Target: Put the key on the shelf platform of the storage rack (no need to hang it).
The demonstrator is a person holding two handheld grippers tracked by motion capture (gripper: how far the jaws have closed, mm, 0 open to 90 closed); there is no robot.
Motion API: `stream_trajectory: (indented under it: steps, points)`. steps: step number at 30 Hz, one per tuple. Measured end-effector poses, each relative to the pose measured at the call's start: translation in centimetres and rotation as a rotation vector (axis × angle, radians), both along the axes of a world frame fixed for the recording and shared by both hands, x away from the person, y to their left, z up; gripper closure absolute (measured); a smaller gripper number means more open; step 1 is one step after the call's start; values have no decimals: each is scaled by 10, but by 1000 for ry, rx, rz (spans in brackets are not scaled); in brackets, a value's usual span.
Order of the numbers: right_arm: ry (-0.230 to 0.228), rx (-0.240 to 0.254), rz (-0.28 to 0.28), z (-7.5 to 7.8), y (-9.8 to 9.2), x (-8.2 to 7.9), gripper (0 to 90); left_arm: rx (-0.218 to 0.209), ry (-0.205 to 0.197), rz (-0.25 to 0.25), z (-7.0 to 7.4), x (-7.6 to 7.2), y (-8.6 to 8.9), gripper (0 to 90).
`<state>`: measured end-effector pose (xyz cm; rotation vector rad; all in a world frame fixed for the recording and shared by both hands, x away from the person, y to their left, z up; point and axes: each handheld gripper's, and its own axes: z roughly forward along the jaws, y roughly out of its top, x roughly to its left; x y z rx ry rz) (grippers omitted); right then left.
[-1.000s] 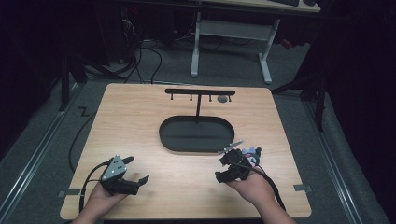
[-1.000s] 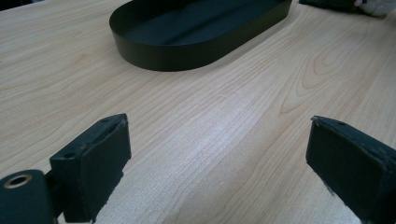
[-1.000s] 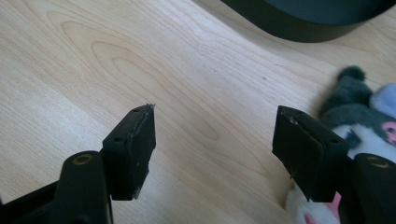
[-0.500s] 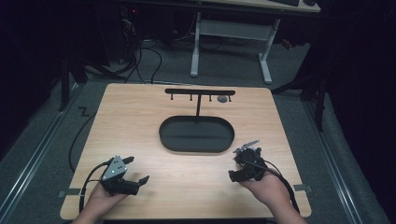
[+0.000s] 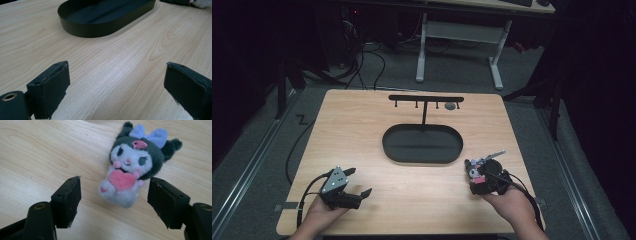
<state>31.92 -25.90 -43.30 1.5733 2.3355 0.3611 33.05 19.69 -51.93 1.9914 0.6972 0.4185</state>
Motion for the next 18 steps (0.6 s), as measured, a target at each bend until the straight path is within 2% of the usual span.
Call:
stream_trajectory:
  steps: [7,18]
  points:
    - [5,2,-31,-9,-7,0,219,-2,1,1,0,0,0,73]
    - [52,8,-57,-25,-4,5,191,2,2,-5,0,0,0,74]
